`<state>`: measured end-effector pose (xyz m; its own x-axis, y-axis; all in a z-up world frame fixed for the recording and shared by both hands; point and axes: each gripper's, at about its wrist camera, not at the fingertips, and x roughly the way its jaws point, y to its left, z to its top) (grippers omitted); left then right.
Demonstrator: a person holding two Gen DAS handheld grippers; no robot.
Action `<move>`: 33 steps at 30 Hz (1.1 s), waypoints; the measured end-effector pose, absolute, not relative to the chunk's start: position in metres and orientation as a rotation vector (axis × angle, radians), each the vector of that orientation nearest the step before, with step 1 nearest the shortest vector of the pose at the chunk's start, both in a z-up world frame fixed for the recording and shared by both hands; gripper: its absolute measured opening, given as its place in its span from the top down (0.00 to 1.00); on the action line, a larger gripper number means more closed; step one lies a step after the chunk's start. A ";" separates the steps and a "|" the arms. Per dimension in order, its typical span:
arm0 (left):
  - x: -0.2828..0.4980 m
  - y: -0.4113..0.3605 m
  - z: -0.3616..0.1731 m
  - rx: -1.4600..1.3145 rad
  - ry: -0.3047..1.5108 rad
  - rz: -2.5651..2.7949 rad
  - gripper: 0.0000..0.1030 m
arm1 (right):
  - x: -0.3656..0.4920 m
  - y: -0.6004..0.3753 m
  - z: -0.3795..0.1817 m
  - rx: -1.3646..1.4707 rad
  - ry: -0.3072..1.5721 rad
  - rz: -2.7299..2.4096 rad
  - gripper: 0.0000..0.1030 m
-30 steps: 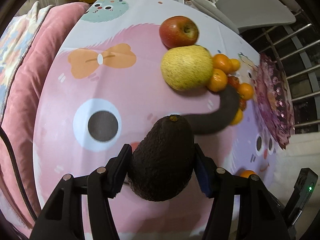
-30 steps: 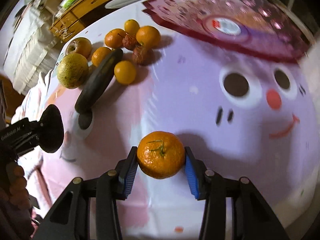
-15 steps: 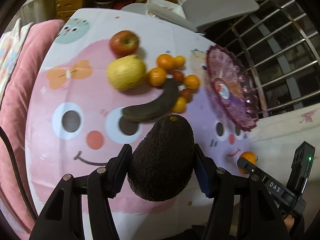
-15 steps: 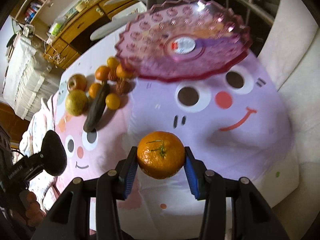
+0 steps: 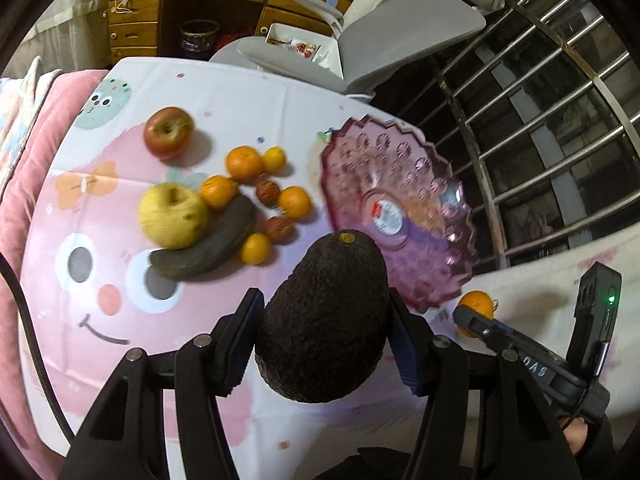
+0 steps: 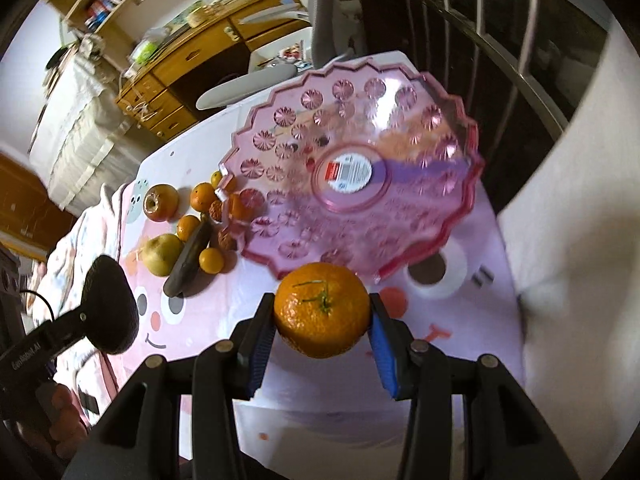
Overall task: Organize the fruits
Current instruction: 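Carry the avocado with the left tool while the right tool carries the mandarin to the pink bowl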
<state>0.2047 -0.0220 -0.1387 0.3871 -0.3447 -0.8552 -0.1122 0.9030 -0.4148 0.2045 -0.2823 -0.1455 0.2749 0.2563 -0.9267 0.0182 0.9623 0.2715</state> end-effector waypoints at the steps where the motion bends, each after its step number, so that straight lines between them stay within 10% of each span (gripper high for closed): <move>1: 0.208 -0.028 -0.138 -0.450 1.171 -0.149 0.43 | 0.208 -0.286 -0.146 0.233 1.287 0.171 0.57; 33: 0.312 -0.141 -0.223 -0.432 1.249 -0.056 0.45 | 0.264 -0.314 -0.194 -0.146 1.243 0.388 0.56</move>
<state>0.3123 -0.1409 -0.2226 0.3257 -0.2735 -0.9051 -0.1917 0.9183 -0.3464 0.2640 -0.3143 -0.1935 0.2668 0.2077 -0.9411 -0.3650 0.9255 0.1007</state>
